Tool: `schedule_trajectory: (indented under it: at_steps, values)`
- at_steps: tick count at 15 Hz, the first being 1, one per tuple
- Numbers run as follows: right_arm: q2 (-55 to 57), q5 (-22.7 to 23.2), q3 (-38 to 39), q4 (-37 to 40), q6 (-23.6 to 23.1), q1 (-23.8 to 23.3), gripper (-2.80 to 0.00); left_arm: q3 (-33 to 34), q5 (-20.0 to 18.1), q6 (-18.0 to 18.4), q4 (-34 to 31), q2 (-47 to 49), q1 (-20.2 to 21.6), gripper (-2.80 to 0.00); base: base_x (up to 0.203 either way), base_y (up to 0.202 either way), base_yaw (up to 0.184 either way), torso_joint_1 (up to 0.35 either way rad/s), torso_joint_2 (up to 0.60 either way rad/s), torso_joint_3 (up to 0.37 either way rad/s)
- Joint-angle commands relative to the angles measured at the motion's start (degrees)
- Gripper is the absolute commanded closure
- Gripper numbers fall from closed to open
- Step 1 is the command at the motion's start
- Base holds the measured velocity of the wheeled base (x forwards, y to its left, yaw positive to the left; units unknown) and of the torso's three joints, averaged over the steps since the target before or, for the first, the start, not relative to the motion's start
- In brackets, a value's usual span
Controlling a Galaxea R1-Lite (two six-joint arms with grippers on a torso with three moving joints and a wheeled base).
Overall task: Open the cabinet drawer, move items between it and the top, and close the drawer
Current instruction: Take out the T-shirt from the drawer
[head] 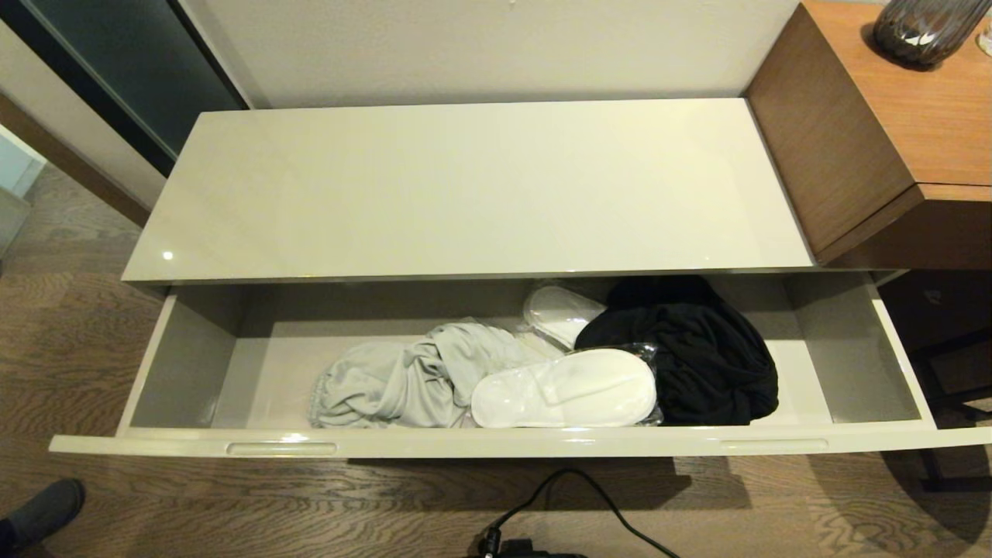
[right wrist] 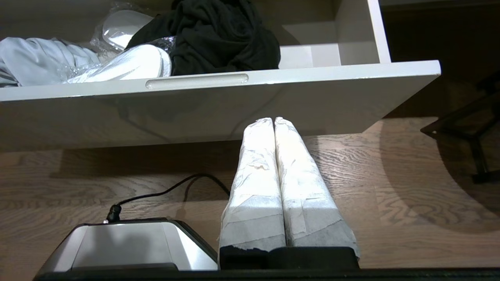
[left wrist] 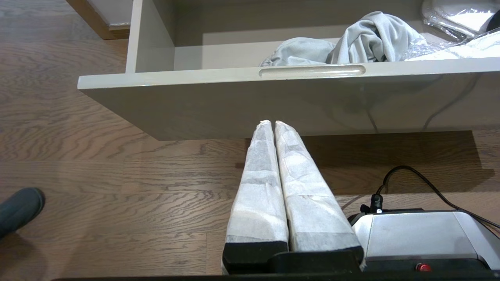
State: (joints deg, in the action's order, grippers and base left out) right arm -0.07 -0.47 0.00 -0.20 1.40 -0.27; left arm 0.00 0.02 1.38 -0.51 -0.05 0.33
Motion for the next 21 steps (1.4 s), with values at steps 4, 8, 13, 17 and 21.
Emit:
schedule_trajectory:
  at_steps: [4,8,13,17,21]
  values:
    - [0.0,-0.1,-8.6,6.7,-0.8,0.0,0.0,0.0,0.1,-0.1,0.0,0.1,0.0,0.0,0.0,0.0,0.0,0.0,0.0,0.0]
    - [0.0,3.3,-26.2,23.3,-0.8,0.0,0.0,0.0,0.0,0.0,0.0,0.1,0.0,0.0,0.0,0.0,0.0,0.0,0.0,0.0]
    - [4.0,3.2,-37.0,27.1,-1.2,0.0,0.0,0.0,0.1,-0.1,0.0,0.1,0.0,0.0,0.0,0.0,0.0,0.0,0.0,0.0]
    - [21.0,2.6,-51.6,24.5,3.4,-0.2,0.0,0.0,0.1,-0.1,0.0,0.1,0.0,0.0,0.0,0.0,0.0,0.0,0.0,0.0]
    - [42.2,4.7,-59.0,29.0,5.6,0.0,0.0,0.0,0.1,-0.1,0.0,0.1,0.0,0.0,0.0,0.0,0.0,0.0,0.0,0.0]
